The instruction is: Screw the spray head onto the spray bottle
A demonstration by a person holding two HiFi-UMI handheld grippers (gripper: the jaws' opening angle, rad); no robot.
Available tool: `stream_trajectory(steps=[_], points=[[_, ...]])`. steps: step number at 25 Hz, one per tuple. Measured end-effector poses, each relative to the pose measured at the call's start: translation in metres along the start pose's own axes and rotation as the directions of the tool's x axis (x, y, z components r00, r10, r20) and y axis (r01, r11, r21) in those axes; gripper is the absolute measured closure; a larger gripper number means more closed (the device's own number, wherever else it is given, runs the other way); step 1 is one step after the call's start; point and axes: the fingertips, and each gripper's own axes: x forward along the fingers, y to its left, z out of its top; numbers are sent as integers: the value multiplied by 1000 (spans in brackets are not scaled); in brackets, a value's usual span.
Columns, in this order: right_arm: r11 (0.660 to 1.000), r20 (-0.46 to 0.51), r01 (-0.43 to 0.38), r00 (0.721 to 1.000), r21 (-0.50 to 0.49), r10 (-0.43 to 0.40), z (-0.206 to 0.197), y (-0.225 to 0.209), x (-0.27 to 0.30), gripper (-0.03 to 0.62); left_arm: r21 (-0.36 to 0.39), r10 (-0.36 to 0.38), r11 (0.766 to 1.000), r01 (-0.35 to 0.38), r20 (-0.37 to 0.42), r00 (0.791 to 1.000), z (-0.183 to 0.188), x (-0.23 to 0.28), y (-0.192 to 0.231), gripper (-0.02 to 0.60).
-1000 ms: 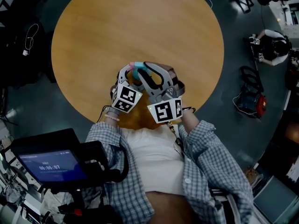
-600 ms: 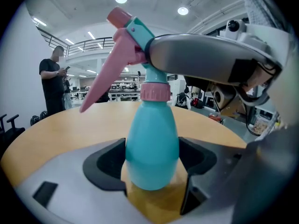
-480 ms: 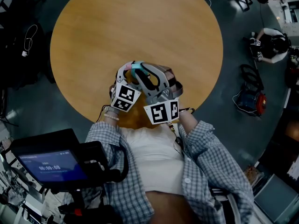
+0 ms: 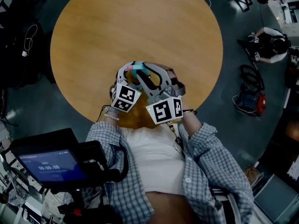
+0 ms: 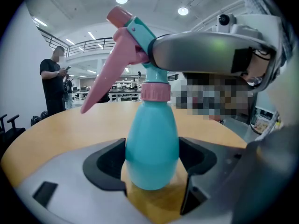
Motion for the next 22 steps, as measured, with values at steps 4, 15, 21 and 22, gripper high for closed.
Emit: stream_trajectory(steps=[4,15,21,22], points=[[993,16,-73,997,91,72,-3,3,-3,417,-3,-1,1000,1,2,1000,-1,0,0,215],[816,123,-480,876,321,467,-55,8,-7,378,1,-15,1000,15,6,1000,-1,-3,-1,216],[763,210,-582,813,281,543,-36,16,10,439,6,-21,1000,21,7,1000,-2,-6,-3,215],[760,221,-591,806,269,549,-34,18,10,470,6,-21,1000,21,7,1000,-2,-7,-3,216]])
